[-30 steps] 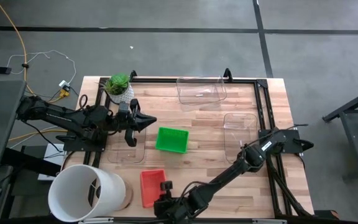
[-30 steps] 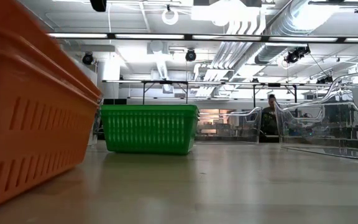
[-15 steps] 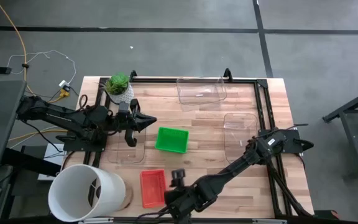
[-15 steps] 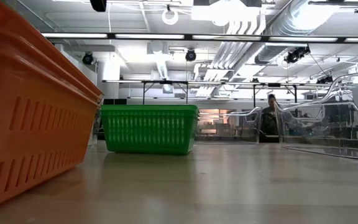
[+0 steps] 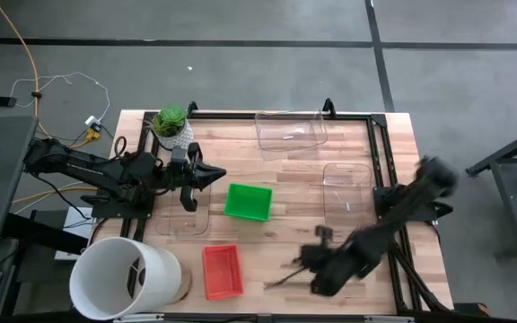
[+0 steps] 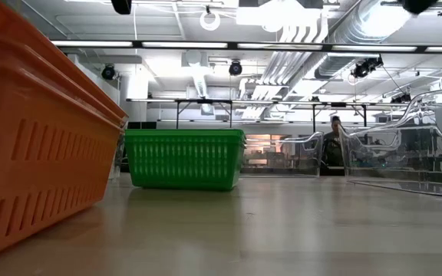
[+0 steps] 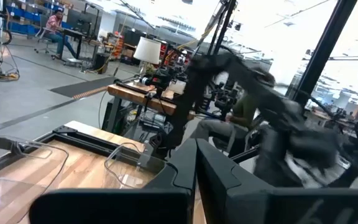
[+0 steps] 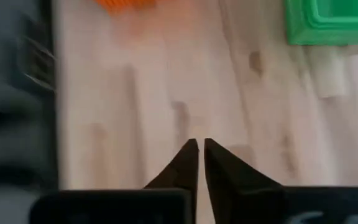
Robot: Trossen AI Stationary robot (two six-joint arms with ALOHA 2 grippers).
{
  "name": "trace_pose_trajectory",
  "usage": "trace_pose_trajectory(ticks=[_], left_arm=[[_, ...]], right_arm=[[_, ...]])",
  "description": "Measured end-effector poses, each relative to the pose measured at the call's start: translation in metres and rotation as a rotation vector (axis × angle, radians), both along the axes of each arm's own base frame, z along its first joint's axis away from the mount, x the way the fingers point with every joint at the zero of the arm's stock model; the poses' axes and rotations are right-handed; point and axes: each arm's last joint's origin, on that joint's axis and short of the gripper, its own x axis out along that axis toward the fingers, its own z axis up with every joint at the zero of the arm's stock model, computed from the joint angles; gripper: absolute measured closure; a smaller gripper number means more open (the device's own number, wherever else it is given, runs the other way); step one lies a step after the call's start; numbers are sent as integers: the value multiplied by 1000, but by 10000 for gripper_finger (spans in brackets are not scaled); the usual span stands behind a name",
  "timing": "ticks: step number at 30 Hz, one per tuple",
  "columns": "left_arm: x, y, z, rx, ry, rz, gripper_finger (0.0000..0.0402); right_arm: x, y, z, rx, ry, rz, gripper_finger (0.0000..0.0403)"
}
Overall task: Stack baskets by color
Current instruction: Stack the top orange bin on the bottom orange bin
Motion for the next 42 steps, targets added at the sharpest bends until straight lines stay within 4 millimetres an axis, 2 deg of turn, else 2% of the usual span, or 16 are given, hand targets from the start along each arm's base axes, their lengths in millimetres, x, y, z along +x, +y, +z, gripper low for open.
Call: trace_pose_trajectory(ticks=[3, 5, 10, 16, 20, 25, 29, 32, 37, 42], left_arm=[[0, 0, 0, -1, 0, 6, 401], [3, 0, -2, -19, 5, 22, 402], [26, 3, 1, -116, 115, 77, 401], [67, 6, 6, -265, 536, 31, 402], [90, -4, 5, -418, 847, -40, 402], [116, -30, -4, -564, 1227, -139, 401], [136, -57, -20, -582, 1510, -202, 402], [145, -84, -31, -553, 1668, -274, 402], [143, -128, -48, -449, 1806, -338, 402], [137, -149, -59, -369, 1870, -350, 402]], right_arm=[[-31, -27, -7, 194, -171, -53, 381], [-47, -45, -14, 284, -269, -68, 393], [-79, -79, -28, 402, -420, -57, 397], [-98, -95, -24, 394, -501, 25, 402], [-103, -99, -18, 367, -539, 54, 402], [-102, -101, -17, 336, -562, 15, 403], [-100, -103, -17, 328, -565, -1, 403], [-99, -105, -17, 325, -567, -12, 403], [-97, -107, -17, 322, -569, -24, 403], [-96, -110, -17, 318, -571, -38, 403]])
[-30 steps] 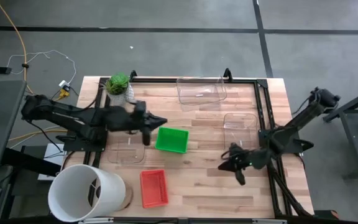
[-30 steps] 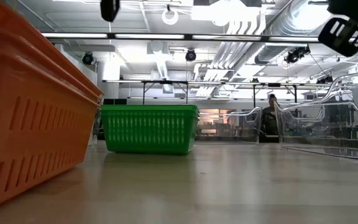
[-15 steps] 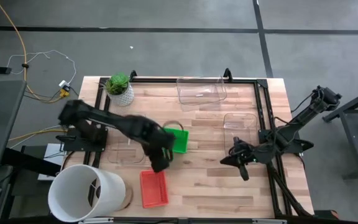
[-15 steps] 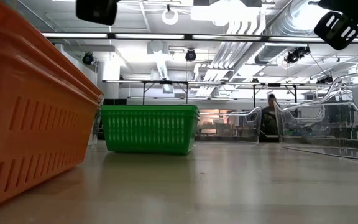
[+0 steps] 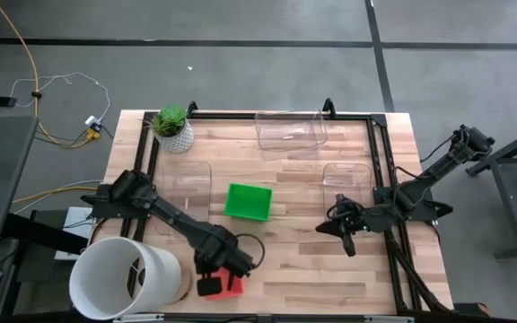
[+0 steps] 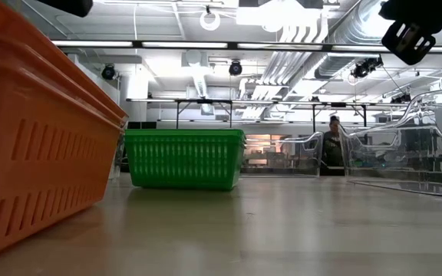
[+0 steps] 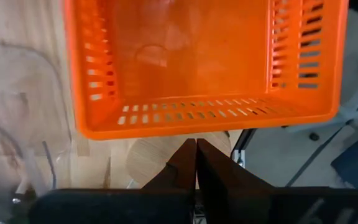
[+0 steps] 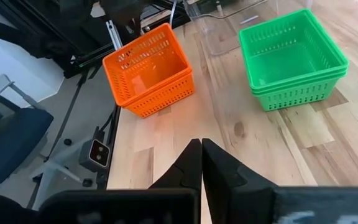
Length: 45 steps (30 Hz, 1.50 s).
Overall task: Stack baskets by color
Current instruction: Stack the top orange bin on the bottom orange bin, then stack the top center transparent bin on the right transparent bin
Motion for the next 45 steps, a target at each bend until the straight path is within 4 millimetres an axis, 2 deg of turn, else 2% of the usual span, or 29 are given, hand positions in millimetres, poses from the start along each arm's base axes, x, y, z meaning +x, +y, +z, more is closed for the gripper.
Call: trace_pose_trajectory(ticks=[14, 22, 26, 30, 35, 39, 42, 45], left_arm=[[6, 0, -5, 38, -49, -23, 401], [9, 11, 3, 169, -171, -102, 401], [9, 27, 29, 195, -348, -123, 401], [7, 51, 66, 235, -573, -121, 402], [-7, 84, 120, 395, -880, -55, 402], [-20, 101, 156, 473, -1082, -28, 402], [-30, 106, 173, 485, -1179, -28, 402], [-35, 108, 180, 495, -1214, -36, 401]], right_arm=[[3, -4, 1, 10, -8, -22, 403], [4, -4, 2, 5, -18, -19, 403], [4, -4, 2, 6, -19, -19, 403], [4, -4, 2, 9, -24, -20, 403], [5, -3, 6, 10, -66, -18, 403], [7, -3, 12, -8, -130, -28, 403], [8, -3, 16, -21, -169, -36, 403], [9, -3, 18, -24, -194, -41, 403]])
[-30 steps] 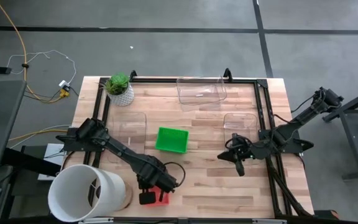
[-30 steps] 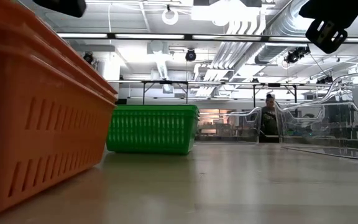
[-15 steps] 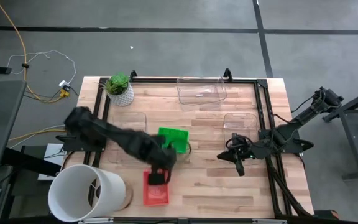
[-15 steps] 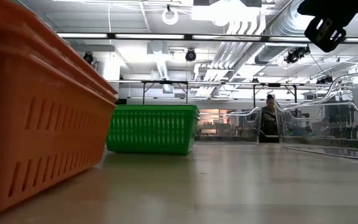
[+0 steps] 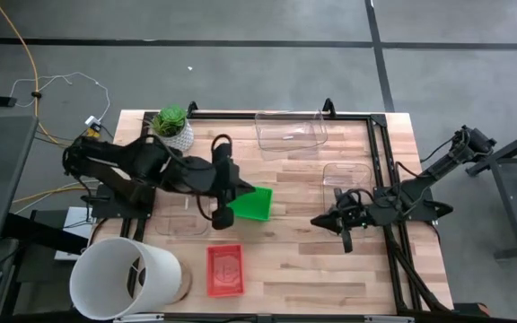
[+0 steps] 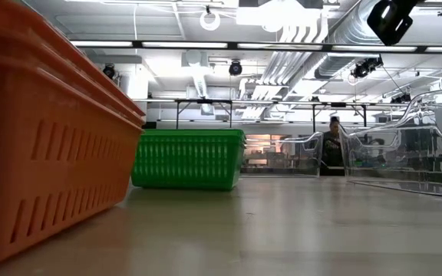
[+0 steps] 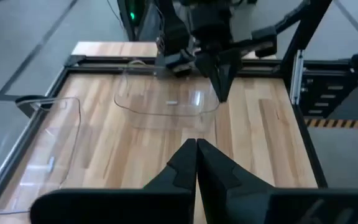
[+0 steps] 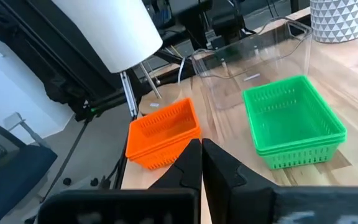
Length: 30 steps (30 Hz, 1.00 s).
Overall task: Stack baskets by color
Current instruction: Stack the top center transparent bin on the right transparent bin
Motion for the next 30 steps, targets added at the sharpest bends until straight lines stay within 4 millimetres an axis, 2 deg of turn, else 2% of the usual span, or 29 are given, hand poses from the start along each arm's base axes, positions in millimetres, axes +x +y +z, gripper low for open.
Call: trace_pose_trajectory(ticks=[3, 8, 16, 21, 23, 30], left_arm=[[-2, 0, -5, 3, -30, 1, 402], [-10, 1, -36, -73, -232, -23, 401], [-62, 12, -91, -215, -544, 14, 402], [-90, 13, -121, -264, -584, 47, 402], [-95, 13, -126, -276, -596, 53, 401], [-97, 12, -134, -266, -577, 56, 401]], right_arm=[[0, 0, 1, 0, -8, -12, 403], [0, 0, 2, 0, -18, -16, 403], [1, -1, 7, 5, -69, -55, 403], [2, -2, 8, 9, -82, -75, 403], [2, -3, 8, 10, -82, -76, 403], [5, -7, 9, 13, -88, -101, 403]])
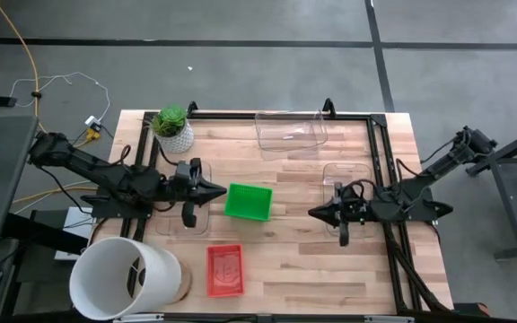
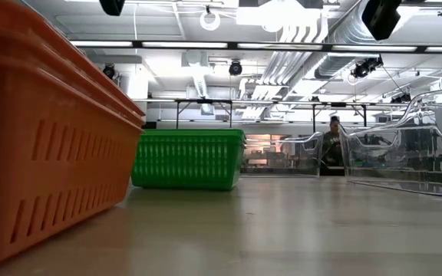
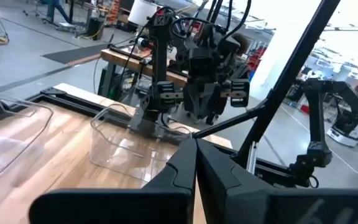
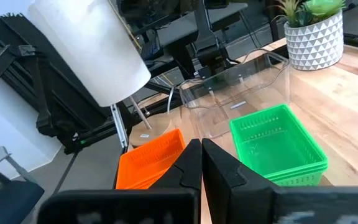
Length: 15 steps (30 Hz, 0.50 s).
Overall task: Stack baskets by color
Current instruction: Stack the top center transparent bin on the right transparent bin
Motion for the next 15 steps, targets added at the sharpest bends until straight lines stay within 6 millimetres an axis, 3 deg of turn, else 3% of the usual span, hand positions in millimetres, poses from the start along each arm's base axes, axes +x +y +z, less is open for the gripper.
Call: trace_pose_trajectory(ticks=[15], left_arm=[[7, 7, -7, 42, 43, 104, 402]], right_arm=[[8, -16, 4, 48, -37, -89, 403]])
